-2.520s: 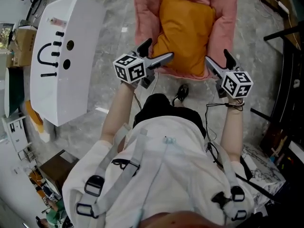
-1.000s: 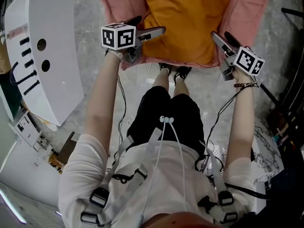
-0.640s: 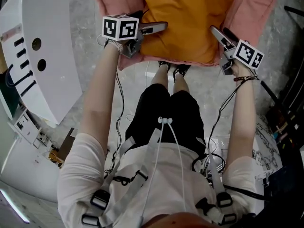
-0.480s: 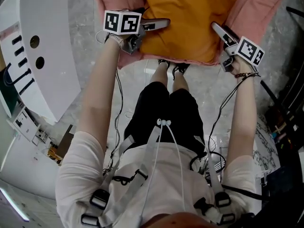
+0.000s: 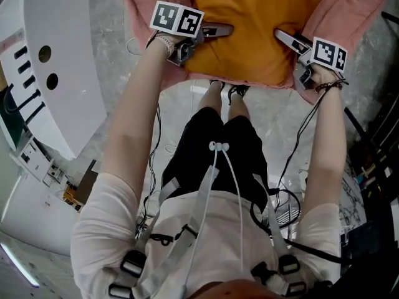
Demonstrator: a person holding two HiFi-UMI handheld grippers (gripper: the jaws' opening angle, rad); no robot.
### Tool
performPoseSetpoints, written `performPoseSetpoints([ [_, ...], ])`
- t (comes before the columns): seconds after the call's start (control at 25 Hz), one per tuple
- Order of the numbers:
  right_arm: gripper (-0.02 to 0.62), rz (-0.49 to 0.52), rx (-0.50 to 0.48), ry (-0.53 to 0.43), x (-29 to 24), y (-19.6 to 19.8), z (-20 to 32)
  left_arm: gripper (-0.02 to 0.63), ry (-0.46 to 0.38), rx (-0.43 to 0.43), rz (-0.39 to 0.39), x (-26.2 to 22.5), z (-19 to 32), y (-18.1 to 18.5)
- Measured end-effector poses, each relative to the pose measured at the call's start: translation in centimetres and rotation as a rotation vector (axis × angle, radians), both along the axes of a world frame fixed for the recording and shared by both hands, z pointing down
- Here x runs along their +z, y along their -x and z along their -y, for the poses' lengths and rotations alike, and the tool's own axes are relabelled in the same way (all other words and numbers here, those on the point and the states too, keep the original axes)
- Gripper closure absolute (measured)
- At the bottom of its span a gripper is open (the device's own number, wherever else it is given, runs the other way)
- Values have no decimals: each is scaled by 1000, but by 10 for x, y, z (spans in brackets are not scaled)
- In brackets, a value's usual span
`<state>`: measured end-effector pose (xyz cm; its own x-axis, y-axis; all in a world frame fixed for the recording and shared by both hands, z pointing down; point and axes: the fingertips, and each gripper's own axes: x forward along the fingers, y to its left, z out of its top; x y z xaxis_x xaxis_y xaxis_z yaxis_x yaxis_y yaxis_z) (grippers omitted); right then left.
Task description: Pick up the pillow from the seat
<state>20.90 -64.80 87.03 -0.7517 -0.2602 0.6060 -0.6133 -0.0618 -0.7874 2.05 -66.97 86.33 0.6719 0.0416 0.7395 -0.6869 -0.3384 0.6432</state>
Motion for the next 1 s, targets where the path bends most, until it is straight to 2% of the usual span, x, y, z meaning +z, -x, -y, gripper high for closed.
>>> performPoseSetpoints([
  [0.24, 123, 13, -54, -14, 10, 6, 2, 17, 15, 1, 17, 19, 1, -11],
  [0.68, 136, -30, -1, -72, 25, 16, 9, 18, -38, -68, 0, 30, -1, -17],
  [0.88, 372, -29, 25, -105, 19, 18, 11, 33, 1, -25, -5, 32, -1, -15],
  [1.0, 448, -52, 35, -140, 6, 14, 9, 111, -47, -20, 4, 20, -3, -19],
])
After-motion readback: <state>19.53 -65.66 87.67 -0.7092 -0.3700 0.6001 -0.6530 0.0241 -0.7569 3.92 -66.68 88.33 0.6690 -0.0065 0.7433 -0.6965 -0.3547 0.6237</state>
